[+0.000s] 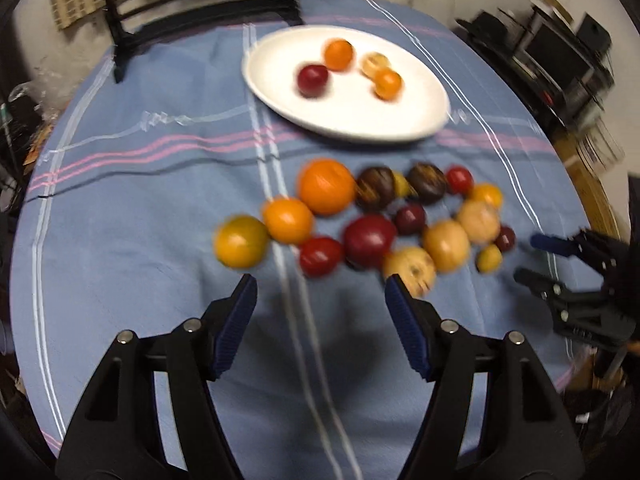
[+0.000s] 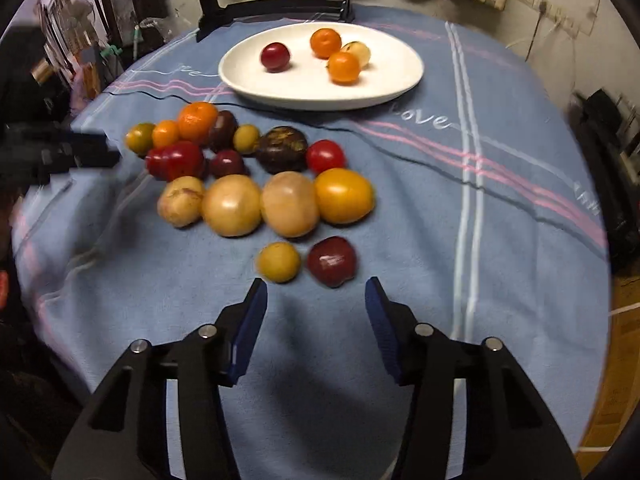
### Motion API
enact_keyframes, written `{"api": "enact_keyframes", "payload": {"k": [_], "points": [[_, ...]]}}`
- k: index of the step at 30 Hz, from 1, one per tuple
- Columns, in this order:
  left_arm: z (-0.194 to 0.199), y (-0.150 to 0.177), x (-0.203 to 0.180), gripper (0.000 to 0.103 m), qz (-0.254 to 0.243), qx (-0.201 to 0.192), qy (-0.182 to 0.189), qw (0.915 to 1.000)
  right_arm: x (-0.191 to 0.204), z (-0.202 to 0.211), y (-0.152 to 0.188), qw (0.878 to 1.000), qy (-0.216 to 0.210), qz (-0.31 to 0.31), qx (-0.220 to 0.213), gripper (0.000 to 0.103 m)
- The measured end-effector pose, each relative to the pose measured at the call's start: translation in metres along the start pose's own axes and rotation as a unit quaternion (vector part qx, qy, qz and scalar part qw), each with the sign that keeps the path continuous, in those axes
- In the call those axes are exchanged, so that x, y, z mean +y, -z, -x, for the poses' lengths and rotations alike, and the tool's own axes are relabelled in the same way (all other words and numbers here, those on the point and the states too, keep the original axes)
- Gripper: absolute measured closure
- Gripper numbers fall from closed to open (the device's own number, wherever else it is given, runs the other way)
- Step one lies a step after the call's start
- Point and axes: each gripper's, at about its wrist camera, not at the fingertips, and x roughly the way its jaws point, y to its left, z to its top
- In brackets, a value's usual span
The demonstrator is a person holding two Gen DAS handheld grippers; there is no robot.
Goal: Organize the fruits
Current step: 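Grasp a small yellow fruit with the right tool while the left grasps a brown pear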
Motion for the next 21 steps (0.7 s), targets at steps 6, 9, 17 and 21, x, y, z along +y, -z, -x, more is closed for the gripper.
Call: {"api": "enact_keyframes", "payload": {"k": [6,9,17,21], "points": [[-0.020,0.010,-0.021,0.035,0.006,0.025,0.029,0.9992,0.009,-0.011,-0.005,0.998,-0.050,-0.026,0.016,0.055],[-0.030,0.012,-0.025,0.035,0.009,0.035,0.025,0.9990,0.012,-0.019,-0.008,0.998,-0.048,-0.031,0.019,0.057],[-0.043,0.007,-0.029,0.035,0.019,0.039,0.017,0.9989,0.010,-0.041,-0.023,0.999,-0.031,-0.033,0.021,0.076],[-0.049,0.001,-0.035,0.035,0.022,0.039,0.020,0.9988,0.010,-0.039,-0.023,0.999,-0.039,-0.018,0.022,0.077]]}}
